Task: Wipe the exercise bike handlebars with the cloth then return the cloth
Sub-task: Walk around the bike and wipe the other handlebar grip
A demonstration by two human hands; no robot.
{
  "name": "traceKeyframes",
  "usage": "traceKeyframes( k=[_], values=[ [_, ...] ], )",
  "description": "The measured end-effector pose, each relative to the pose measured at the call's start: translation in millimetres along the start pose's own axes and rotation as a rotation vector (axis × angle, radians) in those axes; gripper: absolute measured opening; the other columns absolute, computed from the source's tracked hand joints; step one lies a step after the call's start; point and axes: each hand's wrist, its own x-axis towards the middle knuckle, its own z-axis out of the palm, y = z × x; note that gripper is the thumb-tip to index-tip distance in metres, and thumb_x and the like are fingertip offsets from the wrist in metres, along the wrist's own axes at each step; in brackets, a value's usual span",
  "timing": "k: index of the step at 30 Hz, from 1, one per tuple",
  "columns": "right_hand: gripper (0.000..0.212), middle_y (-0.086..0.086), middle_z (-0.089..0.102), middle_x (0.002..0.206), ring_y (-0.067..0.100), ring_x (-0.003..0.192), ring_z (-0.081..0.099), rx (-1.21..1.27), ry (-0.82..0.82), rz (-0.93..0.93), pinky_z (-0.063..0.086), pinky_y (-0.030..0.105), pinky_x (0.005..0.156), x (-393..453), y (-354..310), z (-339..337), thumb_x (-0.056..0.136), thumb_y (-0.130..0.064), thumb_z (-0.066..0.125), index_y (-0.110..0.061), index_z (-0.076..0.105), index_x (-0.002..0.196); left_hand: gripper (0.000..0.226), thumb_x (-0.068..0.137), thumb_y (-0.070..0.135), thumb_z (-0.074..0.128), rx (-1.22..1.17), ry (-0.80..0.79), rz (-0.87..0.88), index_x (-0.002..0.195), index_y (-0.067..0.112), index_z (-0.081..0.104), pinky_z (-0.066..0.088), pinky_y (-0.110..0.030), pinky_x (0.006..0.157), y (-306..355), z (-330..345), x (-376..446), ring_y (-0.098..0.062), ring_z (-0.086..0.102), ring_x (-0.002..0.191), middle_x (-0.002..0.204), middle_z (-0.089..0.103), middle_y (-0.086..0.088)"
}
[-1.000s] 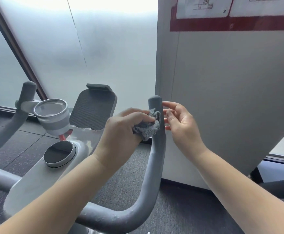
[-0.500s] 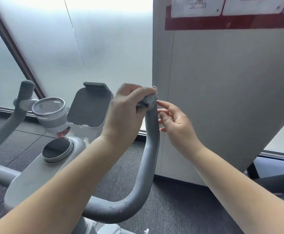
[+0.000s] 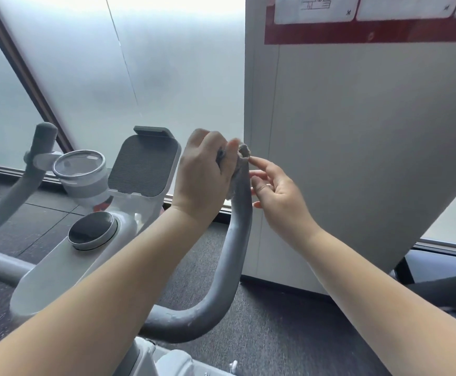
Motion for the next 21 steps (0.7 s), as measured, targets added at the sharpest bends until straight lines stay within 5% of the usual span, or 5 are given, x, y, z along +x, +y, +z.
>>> traceKeyframes(
  k=[4,10,15,18,21],
  values=[
    [0.035,0.002,0.054,0.124,0.009,0.099,0.059,-0.137,0.112,-0.097,0.044,0.005,0.076,-6,-8,-3,0.093,-0.016,0.058,-0.024,0.055,0.127,0.019,0.093,0.021,0.054,-0.050,0.085,-0.061,0.082,0.006,0.055,0.032,-0.013,0.061,6,-6,0,-0.012,0.044,0.061,0.068,0.053,0.003],
    [0.040,-0.017,0.064,0.097,0.006,0.077,0.062,0.026,-0.066,-0.259,0.055,0.032,0.071,-16,-33,-1,0.083,-0.012,0.067,-0.046,0.059,0.103,0.013,0.093,0.019,0.041,-0.257,0.072,-0.295,0.084,0.020,0.050,0.037,-0.010,0.069,18,-24,-14,0.005,0.051,0.069,0.073,0.053,0.013],
    [0.058,-0.021,0.052,0.107,0.006,0.081,0.062,-0.043,-0.239,-0.276,0.053,0.025,0.072,-19,-32,10,0.077,-0.008,0.068,-0.052,0.057,0.114,0.012,0.092,0.018,0.041,-0.568,0.011,-0.751,0.089,0.024,0.050,0.041,-0.039,0.066,8,-34,-13,-0.020,0.048,0.074,0.081,0.052,-0.002],
    [0.054,-0.019,0.049,0.107,0.016,0.077,0.061,-0.089,-0.176,-0.291,0.052,0.026,0.066,-21,-30,20,0.074,-0.012,0.066,-0.053,0.056,0.107,0.012,0.099,0.020,0.038,-0.527,-0.106,-0.776,0.102,0.017,0.049,0.045,-0.028,0.052,10,-39,-16,-0.019,0.052,0.069,0.081,0.055,-0.005],
    [0.047,-0.011,0.048,0.104,0.021,0.068,0.057,-0.193,-0.096,-0.298,0.053,0.036,0.063,-20,-30,29,0.069,-0.019,0.066,-0.055,0.051,0.096,0.035,0.097,0.046,0.038,-0.560,-0.223,-0.764,0.105,0.014,0.051,0.049,-0.028,0.047,18,-42,-22,-0.021,0.062,0.070,0.083,0.064,-0.011]
  ],
)
